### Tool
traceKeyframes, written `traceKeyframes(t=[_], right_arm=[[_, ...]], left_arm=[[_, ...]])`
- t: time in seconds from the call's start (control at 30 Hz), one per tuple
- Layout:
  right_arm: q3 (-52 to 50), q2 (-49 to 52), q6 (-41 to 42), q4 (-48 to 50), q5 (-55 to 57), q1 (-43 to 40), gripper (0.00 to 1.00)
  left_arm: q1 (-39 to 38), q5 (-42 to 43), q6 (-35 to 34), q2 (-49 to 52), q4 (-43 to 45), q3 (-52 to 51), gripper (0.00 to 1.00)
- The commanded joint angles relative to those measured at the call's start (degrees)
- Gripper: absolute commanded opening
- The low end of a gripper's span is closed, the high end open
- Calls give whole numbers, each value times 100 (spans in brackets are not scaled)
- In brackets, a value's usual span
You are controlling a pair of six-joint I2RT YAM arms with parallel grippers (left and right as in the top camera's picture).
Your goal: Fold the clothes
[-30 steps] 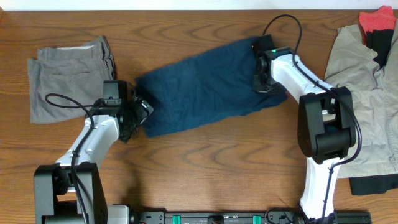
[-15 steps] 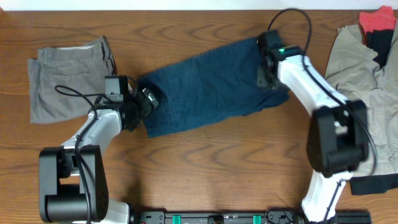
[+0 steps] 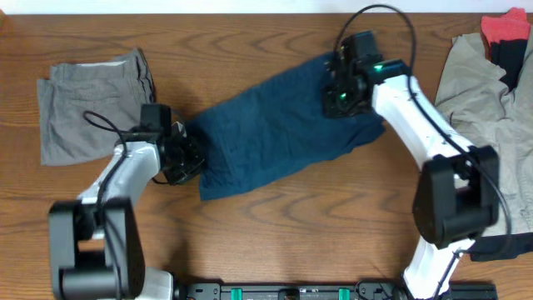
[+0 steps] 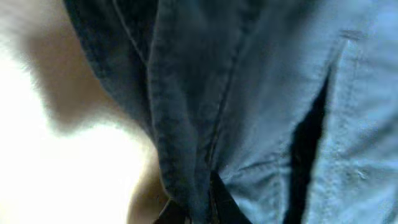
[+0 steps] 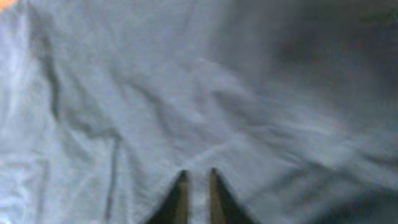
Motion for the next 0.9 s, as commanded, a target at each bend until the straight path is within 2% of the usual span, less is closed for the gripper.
traceKeyframes(t=[0.0,0.2,0.43,0.5,0.57,0.67,0.87], right_arm=[[-4,437,-81,-15,-973,337,1],[-4,1270,-420,63,-2218,1128,1],[-4,1862,-422,525,-2553,2256,1],[26,1829,-339,730,-2277,2404,2],[131,1781,-90,737,-1749,2413,8],[404,1624,-31,330,-946,2234,14],[796,890,-31,-885,955,1423,15]], left_arm=[[20,-326,367,-669,-605,699,6],[-48,-326,317,-1410,-1447,1333,6],[-94,551,-81,-1875,-1108,1567,6],[-94,671,-122,-1910,-1056,1567,6],[-94,682,-136,-1908,-1084,1567,6],[-94,680,-136,-1904,-1086,1565,6],[-94,678,-131,-1904,-1106,1565,6]])
